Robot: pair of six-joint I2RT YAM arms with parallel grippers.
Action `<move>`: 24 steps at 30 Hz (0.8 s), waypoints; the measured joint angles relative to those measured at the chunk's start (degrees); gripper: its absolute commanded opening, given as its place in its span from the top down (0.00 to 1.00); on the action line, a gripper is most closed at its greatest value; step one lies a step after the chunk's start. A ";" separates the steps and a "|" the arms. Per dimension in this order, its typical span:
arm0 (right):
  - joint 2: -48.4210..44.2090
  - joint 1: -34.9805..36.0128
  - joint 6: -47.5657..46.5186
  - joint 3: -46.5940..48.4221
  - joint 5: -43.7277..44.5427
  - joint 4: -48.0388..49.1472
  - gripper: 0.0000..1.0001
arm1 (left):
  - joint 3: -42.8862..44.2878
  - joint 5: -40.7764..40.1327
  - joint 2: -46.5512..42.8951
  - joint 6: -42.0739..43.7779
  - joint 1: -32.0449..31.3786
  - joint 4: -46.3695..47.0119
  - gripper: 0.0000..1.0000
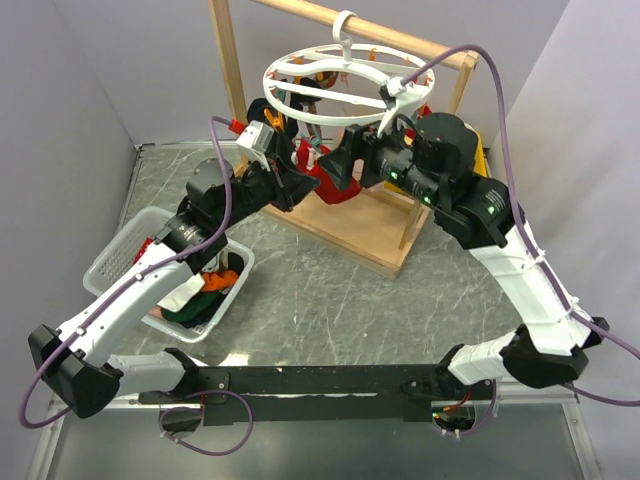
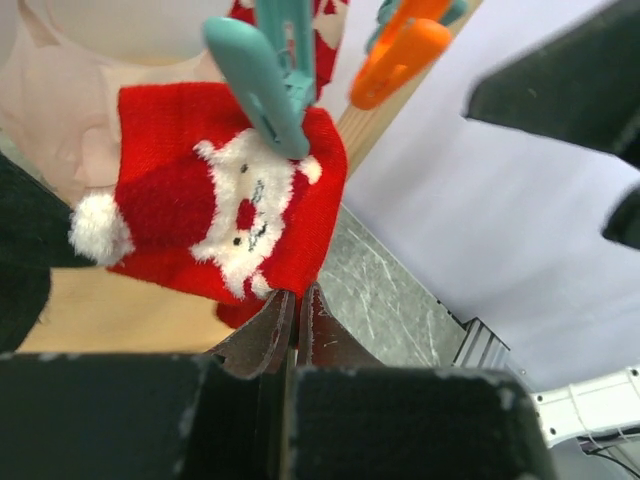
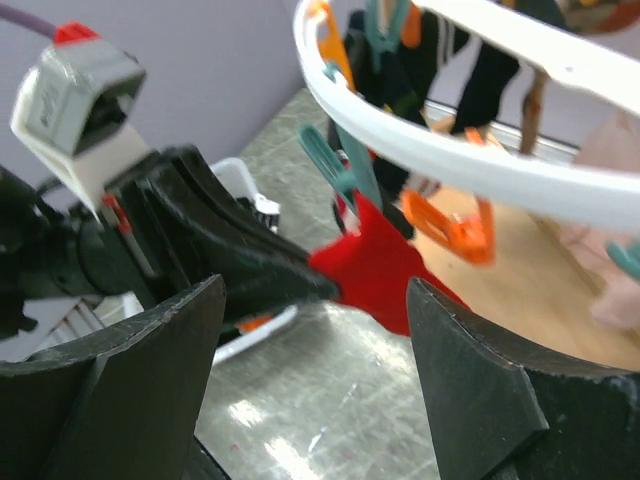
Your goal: Remove the socks clipped to the hanger
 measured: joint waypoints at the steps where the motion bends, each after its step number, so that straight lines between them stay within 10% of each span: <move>1: 0.96 0.00 0.07 1.38 -0.50 -0.09 0.20 | 0.15 -0.26 -0.20 0.13 -0.35 -0.28 0.99; 24: 9.64 0.00 1.44 11.23 -0.98 -4.55 0.26 | 1.44 -3.50 -3.80 1.49 -6.14 -4.17 0.99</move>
